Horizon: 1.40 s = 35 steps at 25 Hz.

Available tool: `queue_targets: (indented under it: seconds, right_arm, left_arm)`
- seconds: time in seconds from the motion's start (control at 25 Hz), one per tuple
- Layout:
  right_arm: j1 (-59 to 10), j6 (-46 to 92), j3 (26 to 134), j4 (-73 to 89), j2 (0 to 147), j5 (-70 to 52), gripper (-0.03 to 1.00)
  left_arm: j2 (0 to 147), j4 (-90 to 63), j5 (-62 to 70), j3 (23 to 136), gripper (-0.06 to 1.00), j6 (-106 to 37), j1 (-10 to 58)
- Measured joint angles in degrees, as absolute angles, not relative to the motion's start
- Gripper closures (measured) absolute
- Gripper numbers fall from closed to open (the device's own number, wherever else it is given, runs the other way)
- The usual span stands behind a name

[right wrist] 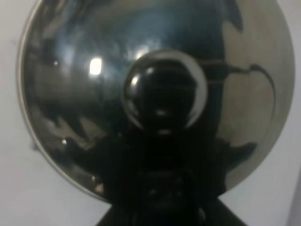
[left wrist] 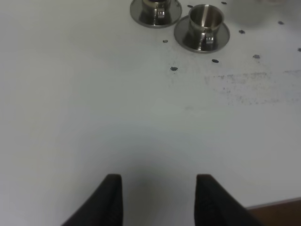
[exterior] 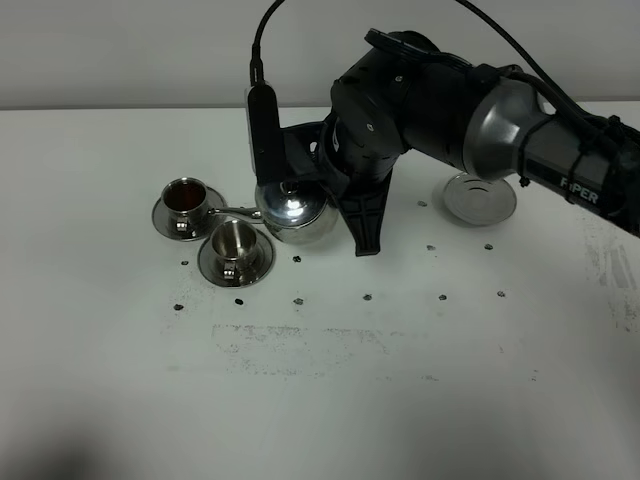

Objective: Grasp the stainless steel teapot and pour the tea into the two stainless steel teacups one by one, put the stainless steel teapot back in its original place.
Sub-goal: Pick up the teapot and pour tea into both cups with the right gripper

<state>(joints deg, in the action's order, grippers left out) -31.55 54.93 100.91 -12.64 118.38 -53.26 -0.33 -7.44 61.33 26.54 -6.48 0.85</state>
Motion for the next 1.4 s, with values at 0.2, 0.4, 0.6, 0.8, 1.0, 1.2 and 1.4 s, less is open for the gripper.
queue_targets:
  seconds: [0.2, 0.4, 0.6, 0.8, 1.0, 1.2, 1.4]
  right_arm:
    - [-30.5, 61.2, 109.4, -14.1, 124.4, -54.7, 0.77]
    - [-30.5, 64.7, 116.6, -16.1, 128.9, -56.0, 0.77]
    - [-30.5, 67.0, 117.7, -18.7, 131.5, -56.5, 0.77]
    - [-30.5, 68.3, 117.7, -21.7, 132.5, -55.5, 0.77]
    - [-30.5, 69.2, 117.7, -23.0, 132.7, -55.0, 0.77]
    - [-31.2, 69.2, 117.7, -24.4, 134.2, -54.7, 0.77]
    - [-32.0, 68.7, 117.7, -27.0, 134.7, -54.1, 0.77]
  left_arm:
    - [-0.3, -7.4, 61.3, 26.5, 0.57, -6.5, 0.8]
    - [-0.3, -7.4, 61.3, 26.5, 0.57, -6.5, 0.8]
    - [-0.3, -7.4, 61.3, 26.5, 0.57, -6.5, 0.8]
    - [-0.3, -7.4, 61.3, 26.5, 0.57, -6.5, 0.8]
    - [-0.3, -7.4, 61.3, 26.5, 0.57, -6.5, 0.8]
    - [-0.3, -7.4, 61.3, 26.5, 0.57, -6.5, 0.8]
    - [-0.3, -7.4, 61.3, 26.5, 0.57, -6.5, 0.8]
